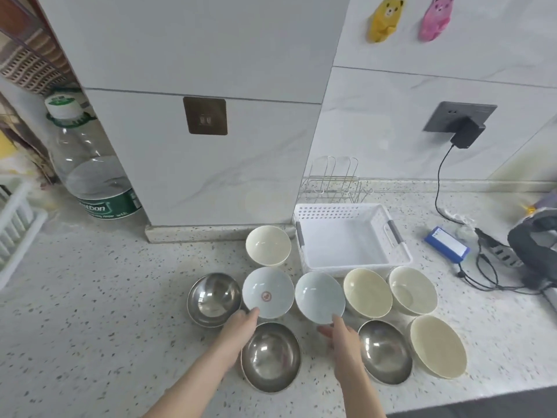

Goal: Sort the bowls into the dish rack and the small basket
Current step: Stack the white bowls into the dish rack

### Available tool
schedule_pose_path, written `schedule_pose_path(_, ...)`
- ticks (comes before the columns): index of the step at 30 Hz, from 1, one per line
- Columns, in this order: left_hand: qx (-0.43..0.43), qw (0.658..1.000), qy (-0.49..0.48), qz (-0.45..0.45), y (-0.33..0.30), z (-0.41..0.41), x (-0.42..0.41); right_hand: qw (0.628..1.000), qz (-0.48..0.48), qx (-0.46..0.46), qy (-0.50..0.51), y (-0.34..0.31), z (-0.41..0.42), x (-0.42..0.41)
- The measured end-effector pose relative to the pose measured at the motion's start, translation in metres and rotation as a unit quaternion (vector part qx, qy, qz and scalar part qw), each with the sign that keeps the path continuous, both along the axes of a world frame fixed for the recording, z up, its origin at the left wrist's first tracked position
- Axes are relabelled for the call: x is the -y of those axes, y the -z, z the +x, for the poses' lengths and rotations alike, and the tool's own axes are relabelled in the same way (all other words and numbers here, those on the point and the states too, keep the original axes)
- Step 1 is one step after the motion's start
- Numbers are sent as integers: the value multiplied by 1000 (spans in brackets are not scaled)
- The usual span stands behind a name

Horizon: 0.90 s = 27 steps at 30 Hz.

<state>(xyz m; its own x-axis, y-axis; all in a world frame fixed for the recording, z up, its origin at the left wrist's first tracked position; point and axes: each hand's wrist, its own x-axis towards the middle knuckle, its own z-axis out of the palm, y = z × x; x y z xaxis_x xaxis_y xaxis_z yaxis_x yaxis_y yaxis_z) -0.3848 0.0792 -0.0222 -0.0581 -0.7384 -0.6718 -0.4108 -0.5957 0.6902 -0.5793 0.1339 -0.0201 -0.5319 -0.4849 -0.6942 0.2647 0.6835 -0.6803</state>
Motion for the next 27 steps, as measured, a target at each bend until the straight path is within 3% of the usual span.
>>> schedule_pose_path(4,28,997,-61,-39,7,-6,7,999,-13,32,3,5,-2,9)
schedule_pose_path(14,45,990,-105,-82,-4,-4,7,998,-51,-11,42,5,9,5)
schedule_pose_path(20,24,989,-108,-99,-25,13,10,993,-59,-99,15,-15,4,4)
schedule_pose_path(27,-30,980,-157,-118,-59,64,12,986,-110,-122,8,-43,47,10)
